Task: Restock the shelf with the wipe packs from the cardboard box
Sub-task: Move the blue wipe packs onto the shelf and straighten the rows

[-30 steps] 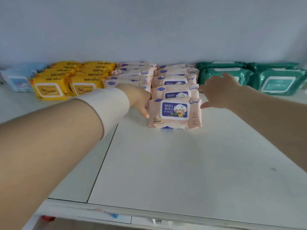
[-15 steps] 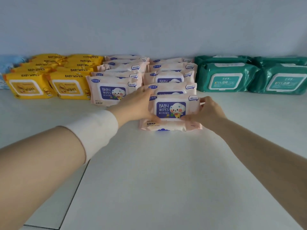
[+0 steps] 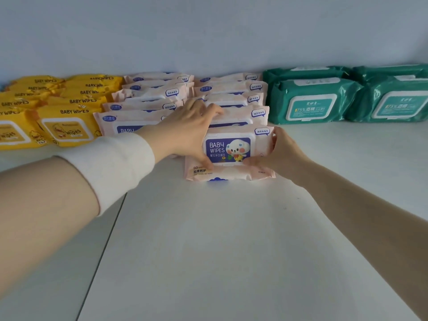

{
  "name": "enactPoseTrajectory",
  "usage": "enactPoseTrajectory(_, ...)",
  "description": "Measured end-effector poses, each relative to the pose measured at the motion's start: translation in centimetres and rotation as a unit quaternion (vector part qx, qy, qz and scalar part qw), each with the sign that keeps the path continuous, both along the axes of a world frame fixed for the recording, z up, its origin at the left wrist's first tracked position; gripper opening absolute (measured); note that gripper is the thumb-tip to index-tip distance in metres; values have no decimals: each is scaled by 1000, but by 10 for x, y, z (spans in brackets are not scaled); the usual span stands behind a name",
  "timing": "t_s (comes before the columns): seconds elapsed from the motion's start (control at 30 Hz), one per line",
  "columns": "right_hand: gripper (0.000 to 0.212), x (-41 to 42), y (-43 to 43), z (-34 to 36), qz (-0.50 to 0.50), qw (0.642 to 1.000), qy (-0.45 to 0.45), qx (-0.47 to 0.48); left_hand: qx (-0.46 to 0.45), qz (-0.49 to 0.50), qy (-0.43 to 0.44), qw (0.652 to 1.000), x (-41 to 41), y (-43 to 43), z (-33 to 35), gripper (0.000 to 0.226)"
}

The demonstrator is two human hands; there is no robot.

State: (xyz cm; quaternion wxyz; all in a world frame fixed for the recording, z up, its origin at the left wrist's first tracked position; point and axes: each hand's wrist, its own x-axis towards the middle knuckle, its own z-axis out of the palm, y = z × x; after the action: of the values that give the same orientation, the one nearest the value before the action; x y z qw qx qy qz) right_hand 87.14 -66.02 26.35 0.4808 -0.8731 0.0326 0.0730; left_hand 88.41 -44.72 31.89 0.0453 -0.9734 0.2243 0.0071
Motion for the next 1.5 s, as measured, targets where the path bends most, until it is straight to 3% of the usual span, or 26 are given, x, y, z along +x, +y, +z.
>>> enactPoseTrajectory(0.1, 109, -9, -2, -7, 10, 998, -62, -12, 20, -29, -39, 999, -1, 0, 1, 112)
enactPoseTrajectory(0.2, 87, -14, -3, -10, 14, 991, -126, -45, 14, -35, -44, 998, 1, 1, 0, 109)
enactPoseTrajectory(0.27, 84, -13, -3, -9, 11, 983, -160, -86, 15, -33, -31, 999, 2, 2, 0, 111)
enactPoseTrajectory(0.37, 86, -17, 0, -4, 27, 947, -270, -170, 29, -40, -17, 999, 6, 4, -1, 116)
enactPoseTrajectory(0.5, 77, -23, 0, 1, 45, 911, -357, -203, 57, -36, -3, 998, 9, 6, -1, 121)
enactPoseTrajectory(0.73, 80, -16, 3, -8, 11, 950, -276, -147, 16, -44, -20, 999, 15, 4, 5, 97)
enactPoseTrajectory(0.83, 75, -19, 3, -8, 7, 946, -284, -155, 7, -51, -17, 999, 14, 5, 1, 90)
enactPoseTrajectory(1.03, 66, -24, 3, 2, 21, 980, -195, -31, 52, -44, 24, 997, 10, 10, 5, 92)
enactPoseTrajectory(1.27, 71, -29, 4, 19, 32, 982, -180, -45, 51, -55, 48, 996, 8, 8, 12, 88)
enactPoseTrajectory(1.33, 69, -30, 5, 20, 22, 983, -181, -10, 40, -51, 55, 996, 9, 8, 14, 87)
enactPoseTrajectory(1.5, 65, -21, 3, 21, -5, 993, -71, 92, 49, -46, 71, 995, 12, 8, 22, 94)
